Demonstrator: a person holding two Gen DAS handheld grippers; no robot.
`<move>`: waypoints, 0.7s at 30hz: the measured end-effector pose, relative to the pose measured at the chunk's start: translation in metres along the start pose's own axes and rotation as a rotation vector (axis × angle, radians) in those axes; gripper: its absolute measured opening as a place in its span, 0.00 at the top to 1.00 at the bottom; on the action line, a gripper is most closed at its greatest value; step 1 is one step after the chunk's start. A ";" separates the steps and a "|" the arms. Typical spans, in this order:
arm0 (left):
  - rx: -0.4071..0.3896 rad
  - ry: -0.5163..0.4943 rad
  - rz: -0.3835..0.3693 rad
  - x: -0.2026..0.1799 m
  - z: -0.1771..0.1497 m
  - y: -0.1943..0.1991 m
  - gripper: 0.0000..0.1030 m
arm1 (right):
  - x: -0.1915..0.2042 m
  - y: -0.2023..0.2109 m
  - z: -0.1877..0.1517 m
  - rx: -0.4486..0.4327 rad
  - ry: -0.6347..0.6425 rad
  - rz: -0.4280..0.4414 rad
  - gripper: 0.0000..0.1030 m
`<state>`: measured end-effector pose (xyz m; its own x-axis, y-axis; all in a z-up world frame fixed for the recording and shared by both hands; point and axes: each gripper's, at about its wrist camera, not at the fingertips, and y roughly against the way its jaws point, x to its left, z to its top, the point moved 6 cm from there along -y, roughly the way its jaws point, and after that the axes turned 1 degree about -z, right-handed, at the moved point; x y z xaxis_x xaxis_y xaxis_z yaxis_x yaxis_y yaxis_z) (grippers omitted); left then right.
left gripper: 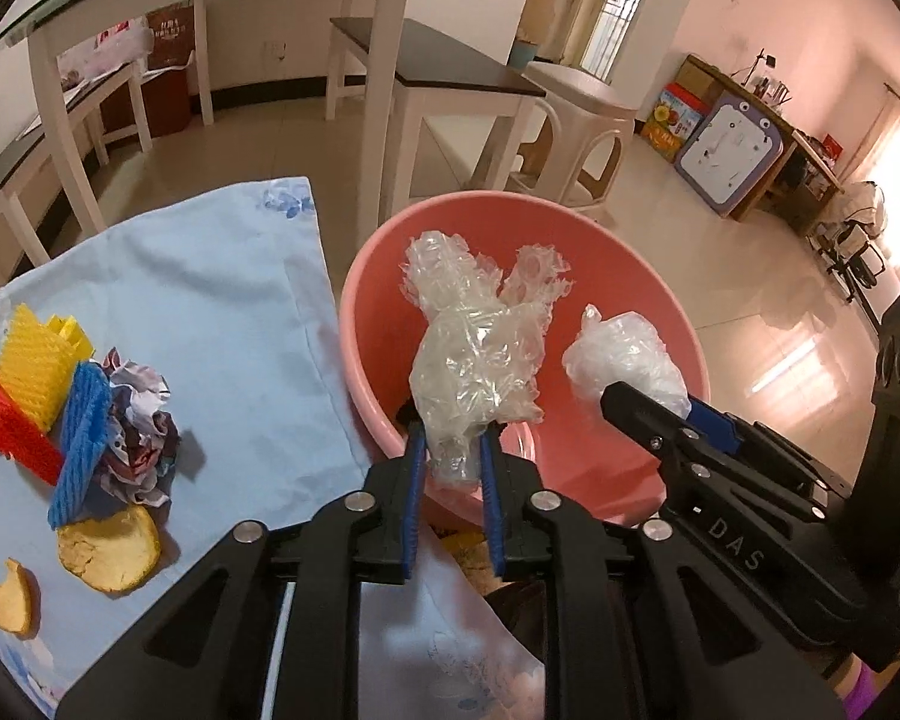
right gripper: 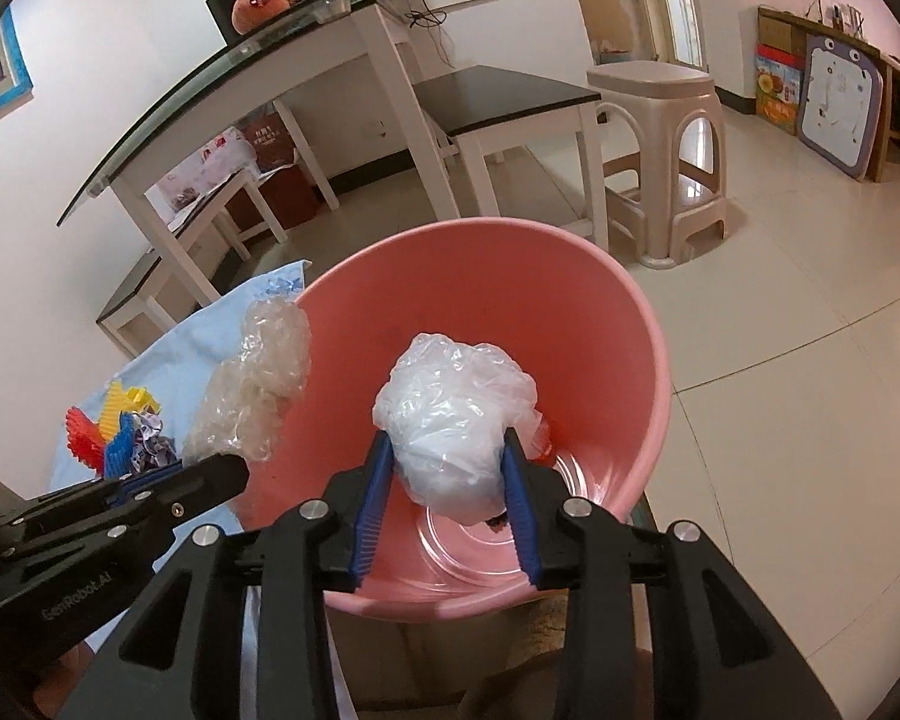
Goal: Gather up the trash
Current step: 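Carry both items over the bucket and release them from both tools, then move both open tools back over the table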
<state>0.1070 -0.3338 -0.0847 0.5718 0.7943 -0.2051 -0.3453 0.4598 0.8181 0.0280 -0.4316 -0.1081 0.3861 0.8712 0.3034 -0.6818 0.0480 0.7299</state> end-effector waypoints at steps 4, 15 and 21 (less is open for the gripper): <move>0.001 0.005 -0.034 0.000 0.000 0.000 0.69 | -0.002 -0.001 -0.001 0.002 -0.004 -0.007 0.61; -0.048 0.015 -0.063 -0.002 0.000 0.015 0.65 | -0.002 0.007 0.000 -0.024 -0.007 -0.001 0.48; -0.085 0.012 -0.041 -0.001 -0.008 0.035 0.65 | 0.012 0.019 -0.002 -0.041 0.017 0.026 0.48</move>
<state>0.0885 -0.3147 -0.0598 0.5783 0.7783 -0.2446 -0.3836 0.5240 0.7605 0.0180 -0.4194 -0.0923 0.3579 0.8804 0.3110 -0.7164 0.0453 0.6962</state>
